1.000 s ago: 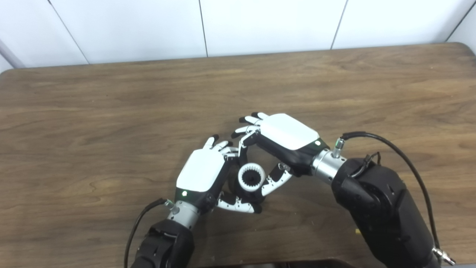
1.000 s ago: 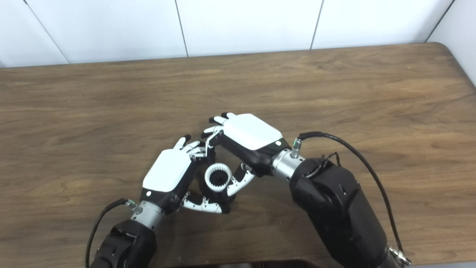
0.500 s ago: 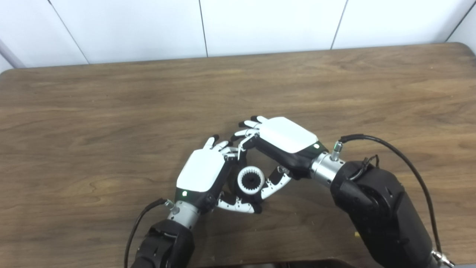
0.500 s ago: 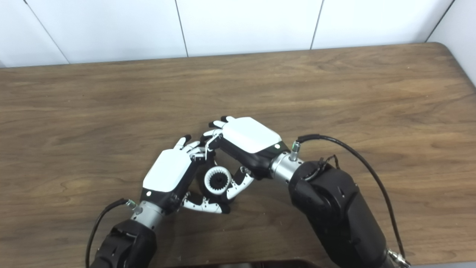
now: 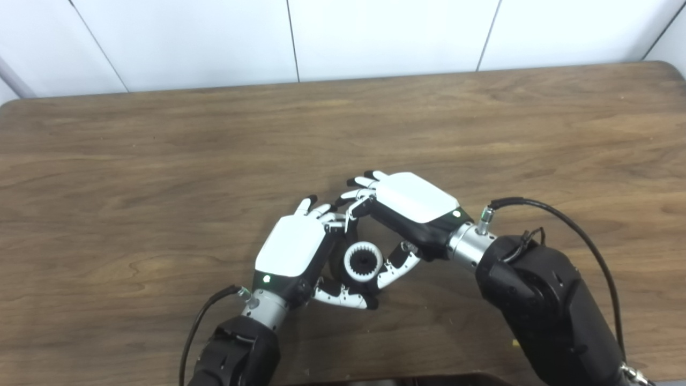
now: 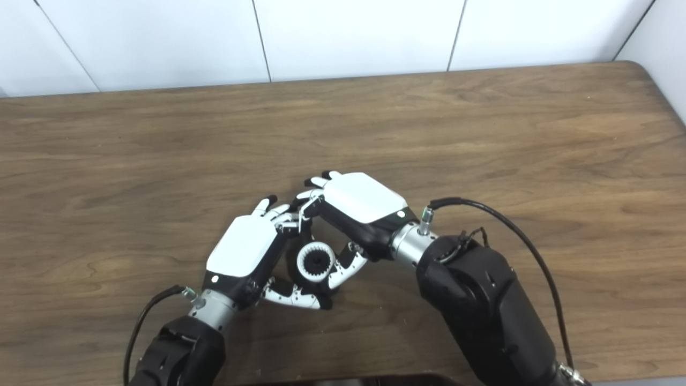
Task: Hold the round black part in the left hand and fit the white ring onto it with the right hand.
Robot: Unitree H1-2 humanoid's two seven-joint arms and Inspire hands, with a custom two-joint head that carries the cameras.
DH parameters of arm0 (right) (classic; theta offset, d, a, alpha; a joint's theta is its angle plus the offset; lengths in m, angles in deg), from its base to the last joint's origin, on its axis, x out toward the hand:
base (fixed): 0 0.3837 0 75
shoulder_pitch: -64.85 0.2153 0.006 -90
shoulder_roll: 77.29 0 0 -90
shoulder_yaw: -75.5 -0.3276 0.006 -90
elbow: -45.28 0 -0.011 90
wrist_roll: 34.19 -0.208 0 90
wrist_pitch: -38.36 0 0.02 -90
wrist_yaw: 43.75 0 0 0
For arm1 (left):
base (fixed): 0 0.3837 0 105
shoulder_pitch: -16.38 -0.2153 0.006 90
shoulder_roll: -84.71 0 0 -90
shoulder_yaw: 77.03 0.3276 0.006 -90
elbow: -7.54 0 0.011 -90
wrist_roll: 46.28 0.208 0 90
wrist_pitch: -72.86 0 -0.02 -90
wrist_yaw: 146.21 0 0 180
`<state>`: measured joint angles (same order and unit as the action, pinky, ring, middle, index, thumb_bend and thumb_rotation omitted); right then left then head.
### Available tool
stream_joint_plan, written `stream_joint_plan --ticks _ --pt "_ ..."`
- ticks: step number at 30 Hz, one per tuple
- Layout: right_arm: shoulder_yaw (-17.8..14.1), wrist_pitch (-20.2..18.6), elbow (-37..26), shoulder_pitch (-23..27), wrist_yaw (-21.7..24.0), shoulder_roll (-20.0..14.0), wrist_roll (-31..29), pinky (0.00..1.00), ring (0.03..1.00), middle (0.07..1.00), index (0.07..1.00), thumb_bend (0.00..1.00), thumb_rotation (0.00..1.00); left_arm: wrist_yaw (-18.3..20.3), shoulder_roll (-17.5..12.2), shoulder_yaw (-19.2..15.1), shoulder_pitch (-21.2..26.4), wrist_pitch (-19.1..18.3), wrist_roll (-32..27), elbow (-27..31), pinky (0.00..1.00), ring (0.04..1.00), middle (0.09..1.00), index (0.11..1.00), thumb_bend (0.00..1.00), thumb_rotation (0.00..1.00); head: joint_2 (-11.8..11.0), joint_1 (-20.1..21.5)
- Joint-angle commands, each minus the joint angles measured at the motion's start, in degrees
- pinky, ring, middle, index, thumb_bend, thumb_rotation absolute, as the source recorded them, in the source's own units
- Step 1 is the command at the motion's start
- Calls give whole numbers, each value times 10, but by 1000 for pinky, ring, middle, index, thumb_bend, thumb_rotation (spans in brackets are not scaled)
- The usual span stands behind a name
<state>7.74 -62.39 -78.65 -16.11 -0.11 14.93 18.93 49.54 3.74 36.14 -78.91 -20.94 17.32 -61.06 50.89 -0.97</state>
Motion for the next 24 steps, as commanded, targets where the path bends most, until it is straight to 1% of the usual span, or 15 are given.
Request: stream_joint_plan --ticks 1,11,16,24 --pt "-5 11 -7 13 -12 0 0 1000 955 851 483 525 136 -9 3 -1 10 2 5 21 1000 892 787 485 522 50 1 0" --pt "-13 10 -2 15 -21 1 -8 1000 954 850 483 525 137 -8 1 -3 8 3 2 22 1000 894 785 484 522 50 4 0" --pt "-12 12 1 11 -26 -2 -10 1000 953 850 483 525 137 -9 2 -3 8 3 2 21 1000 894 784 484 522 49 4 0" --pt "-7 8 0 6 -19 0 -6 1000 956 851 483 525 137 -9 3 -2 9 3 4 20 1000 895 787 485 522 50 3 0"
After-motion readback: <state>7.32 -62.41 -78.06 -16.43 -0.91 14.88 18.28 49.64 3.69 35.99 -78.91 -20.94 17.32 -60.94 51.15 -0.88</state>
